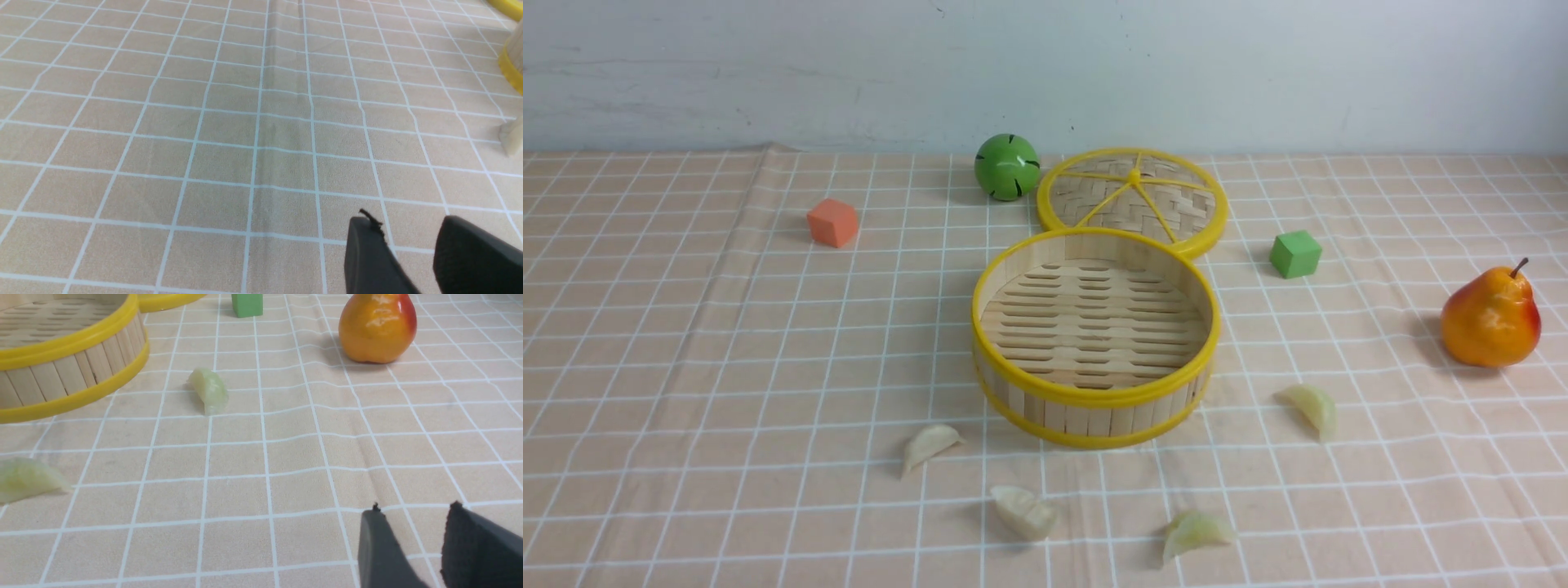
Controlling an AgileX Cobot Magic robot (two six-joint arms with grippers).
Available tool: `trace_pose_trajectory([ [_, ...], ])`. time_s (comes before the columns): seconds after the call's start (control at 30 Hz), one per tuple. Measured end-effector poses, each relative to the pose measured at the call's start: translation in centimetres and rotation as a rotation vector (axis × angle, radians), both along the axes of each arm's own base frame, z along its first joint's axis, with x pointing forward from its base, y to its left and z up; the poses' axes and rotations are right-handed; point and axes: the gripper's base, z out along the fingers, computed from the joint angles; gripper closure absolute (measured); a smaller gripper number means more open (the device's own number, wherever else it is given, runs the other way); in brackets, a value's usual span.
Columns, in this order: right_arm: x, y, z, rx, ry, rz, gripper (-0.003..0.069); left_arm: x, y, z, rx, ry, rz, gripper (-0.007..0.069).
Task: Put the dumplings into the steamer on the table with the brown tablecloth.
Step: 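Reach for and grasp a dumpling on the table with the left gripper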
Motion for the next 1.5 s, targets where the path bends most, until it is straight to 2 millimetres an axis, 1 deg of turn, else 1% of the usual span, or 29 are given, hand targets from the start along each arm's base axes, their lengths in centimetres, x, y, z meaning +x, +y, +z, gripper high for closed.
trace_pose_trajectory([
  [0.07,0.0,0.1,0.0,0.039,0.001,0.003,0.0419,0.0,0.0,0.1,-0.018,-0.015,0.001,0.0386],
  [0.13,0.0,0.5,0.0,0.147,0.002,0.007,0.0419,0.1,-0.3,0.5,-0.155,-0.056,0.014,0.0386],
  [0.17,0.0,0.8,0.1,0.274,0.005,0.007,0.0419,0.2,-0.5,0.7,-0.315,-0.084,0.029,0.0386],
  [0.2,0.0,1.0,0.1,0.354,0.008,0.003,0.0419,0.2,-0.7,0.9,-0.431,-0.097,0.043,0.0386],
  [0.23,0.0,1.4,0.1,0.526,0.019,-0.003,0.0419,0.3,-1.0,1.2,-0.694,-0.117,0.067,0.0386],
  [0.27,-0.1,1.7,0.2,0.678,0.032,-0.008,0.0419,0.3,-1.2,1.4,-0.905,-0.123,0.088,0.0386],
  [0.3,-0.1,1.8,0.2,0.699,0.035,-0.006,0.0419,0.3,-1.3,1.5,-0.946,-0.121,0.092,0.0386],
  [0.33,-0.1,2.2,0.3,0.886,0.057,-0.011,0.0419,0.3,-1.5,1.7,-1.169,-0.121,0.113,0.0386],
  [0.4,-0.2,2.7,0.6,1.07,0.079,-0.008,0.0419,0.3,-1.7,2.1,-1.443,-0.114,0.137,0.0386],
  [0.5,-0.2,2.8,0.7,1.13,0.084,-0.001,0.0419,0.3,-1.7,2.3,-1.522,-0.121,0.138,0.0386],
  [0.57,-0.2,2.9,0.8,1.124,0.08,0.008,0.0419,0.3,-1.7,2.4,-1.512,-0.127,0.132,0.0386],
  [0.7,-0.1,2.8,0.9,1.027,0.046,0.037,0.0419,0.3,-1.9,2.3,-1.479,-0.116,0.112,0.0386],
  [0.77,-0.2,2.9,1.0,0.97,0.036,0.067,0.0419,0.2,-2.2,2.8,-1.375,-0.104,0.058,0.0386],
  [0.83,-0.4,3.1,1.7,0.9,0.029,0.116,0.0419,-0.2,-2.6,4.5,-1.242,-0.117,-0.033,0.039],
  [0.87,-0.5,3.2,2.5,0.856,0.01,0.145,0.0423,-0.4,-2.8,5.4,-1.173,-0.132,-0.076,0.0398],
  [0.9,-0.7,3.3,3.4,0.804,-0.012,0.176,0.0439,-0.9,-3.0,6.9,-1.062,-0.16,-0.139,0.0412],
  [0.93,-0.7,3.3,3.6,0.79,-0.021,0.181,0.0439,-0.9,-3.0,6.9,-1.05,-0.163,-0.142,0.0417],
  [1.0,-0.7,3.2,6.2,0.642,-0.068,0.214,0.0519,-1.3,-3.5,9.9,-0.847,-0.163,-0.222,0.0491],
  [1.1,0.5,3.0,8.3,0.474,-0.001,0.207,0.0648,-0.3,-3.6,12.6,-0.667,-0.055,-0.239,0.0604],
  [1.13,1.2,2.9,8.9,0.424,0.045,0.207,0.0668,0.2,-3.7,13.2,-0.608,0.014,-0.245,0.0636],
  [1.17,1.2,2.9,9.2,0.423,0.037,0.209,0.0668,0.5,-3.6,13.1,-0.608,0.026,-0.242,0.0638],
  [1.23,3.0,2.9,10.8,0.294,0.178,0.229,0.0678,2.1,-3.6,14.4,-0.468,0.19,-0.26,0.0638],
  [1.27,3.6,2.9,11.2,0.247,0.226,0.243,0.0677,2.7,-3.6,14.8,-0.412,0.256,-0.272,0.0638],
  [1.3,4.6,3.1,11.5,0.19,0.322,0.278,0.0677,3.5,-3.4,15.4,-0.341,0.336,-0.289,0.0638],
  [1.33,5.3,3.2,11.9,0.155,0.393,0.312,0.0677,4.1,-3.3,15.7,-0.286,0.38,-0.303,0.0638],
  [1.37,5.3,3.3,12.1,0.151,0.385,0.317,0.0677,4.2,-3.3,15.8,-0.27,0.387,-0.311,0.0638],
  [1.43,6.8,4.2,12.3,0.106,0.514,0.418,0.0676,5.6,-3.3,16.4,-0.145,0.458,-0.36,0.0638],
  [1.47,6.8,4.3,12.4,0.102,0.51,0.427,0.0676,5.7,-3.3,16.5,-0.138,0.464,-0.364,0.0638],
  [1.5,7.5,5.3,12.3,0.06,0.579,0.515,0.0675,6.9,-3.6,16.8,-0.068,0.52,-0.4,0.0638],
])
